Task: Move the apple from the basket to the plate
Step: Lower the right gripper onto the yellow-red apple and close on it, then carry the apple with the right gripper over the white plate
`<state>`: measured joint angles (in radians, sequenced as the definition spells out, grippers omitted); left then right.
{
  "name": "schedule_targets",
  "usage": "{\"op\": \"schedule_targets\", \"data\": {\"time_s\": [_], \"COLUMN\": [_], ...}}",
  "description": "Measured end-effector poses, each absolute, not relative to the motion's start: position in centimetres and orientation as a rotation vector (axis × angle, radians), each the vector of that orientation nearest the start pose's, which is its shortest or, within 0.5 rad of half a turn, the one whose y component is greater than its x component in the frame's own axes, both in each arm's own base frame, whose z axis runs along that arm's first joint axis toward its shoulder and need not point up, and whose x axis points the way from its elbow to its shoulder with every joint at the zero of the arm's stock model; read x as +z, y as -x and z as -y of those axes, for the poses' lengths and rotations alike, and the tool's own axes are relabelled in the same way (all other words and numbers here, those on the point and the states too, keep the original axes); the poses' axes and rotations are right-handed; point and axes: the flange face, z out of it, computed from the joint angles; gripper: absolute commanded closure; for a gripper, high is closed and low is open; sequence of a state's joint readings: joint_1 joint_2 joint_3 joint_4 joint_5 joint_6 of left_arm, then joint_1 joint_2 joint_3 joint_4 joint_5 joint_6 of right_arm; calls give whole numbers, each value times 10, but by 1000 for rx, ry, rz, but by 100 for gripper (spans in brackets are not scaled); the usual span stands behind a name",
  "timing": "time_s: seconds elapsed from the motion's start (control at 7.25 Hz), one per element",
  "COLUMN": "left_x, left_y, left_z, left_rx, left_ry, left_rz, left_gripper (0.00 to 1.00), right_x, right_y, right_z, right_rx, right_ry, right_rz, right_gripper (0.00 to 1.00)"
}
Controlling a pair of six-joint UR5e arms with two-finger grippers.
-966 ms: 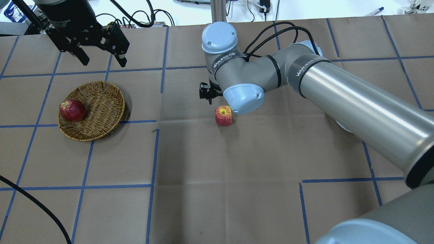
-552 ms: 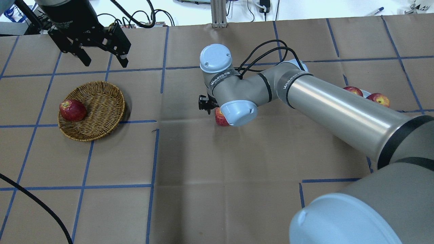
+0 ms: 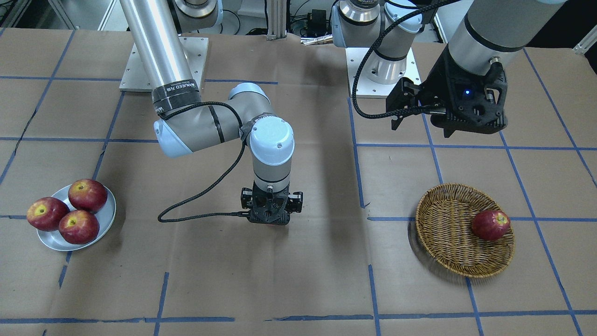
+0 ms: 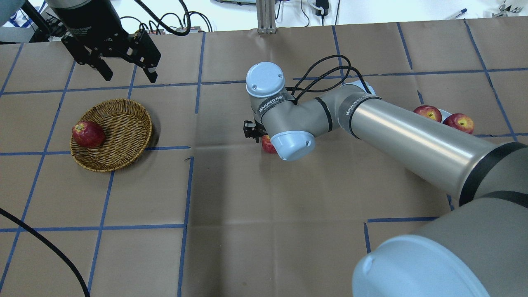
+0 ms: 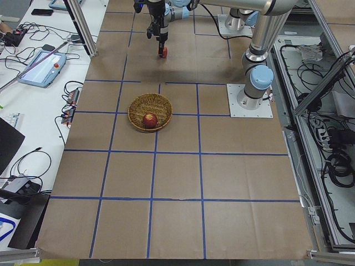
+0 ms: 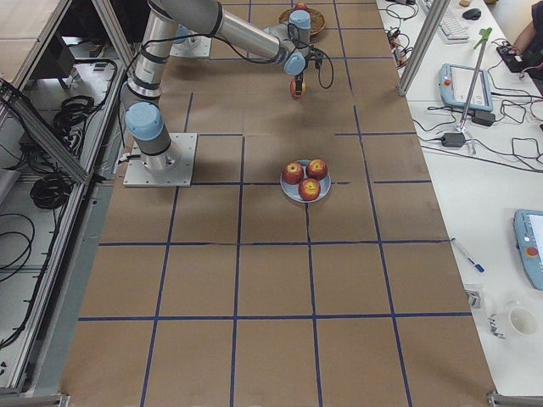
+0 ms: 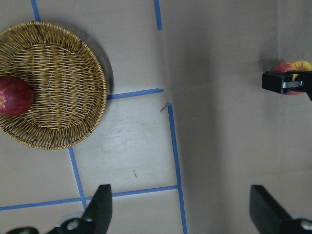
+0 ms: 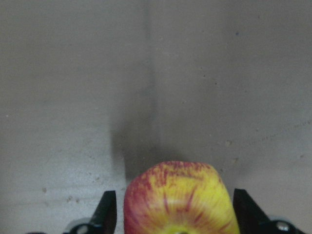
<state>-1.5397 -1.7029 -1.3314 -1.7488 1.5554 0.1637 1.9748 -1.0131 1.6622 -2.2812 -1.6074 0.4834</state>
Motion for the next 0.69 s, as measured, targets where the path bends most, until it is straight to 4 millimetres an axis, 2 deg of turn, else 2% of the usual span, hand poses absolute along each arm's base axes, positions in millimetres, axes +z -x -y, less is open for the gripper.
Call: {"op": "schedule_targets", "data": {"time_s": [0.28, 0.41, 0.55, 0.69], "left_x": [518, 517, 515, 513], "left_y": [118, 118, 117, 117], "left_z": [543, 543, 542, 542], "left_rx": [112, 117, 123, 130], "left_ry": [-206, -205, -205, -203], "left_rz": [-3157, -3157, -3156, -3157], "left_gripper": [1, 1, 1, 1], "right_x": [204, 223, 254, 291], "right_y": [-370, -365, -350, -321], "right_z": [544, 547, 551, 556], "right_rx": [-132, -159, -178, -180], "right_ry": [-133, -148, -167, -172], "right_rz": [-3136, -3126, -3118, -3119], "right_gripper": [54, 54, 54, 54]}}
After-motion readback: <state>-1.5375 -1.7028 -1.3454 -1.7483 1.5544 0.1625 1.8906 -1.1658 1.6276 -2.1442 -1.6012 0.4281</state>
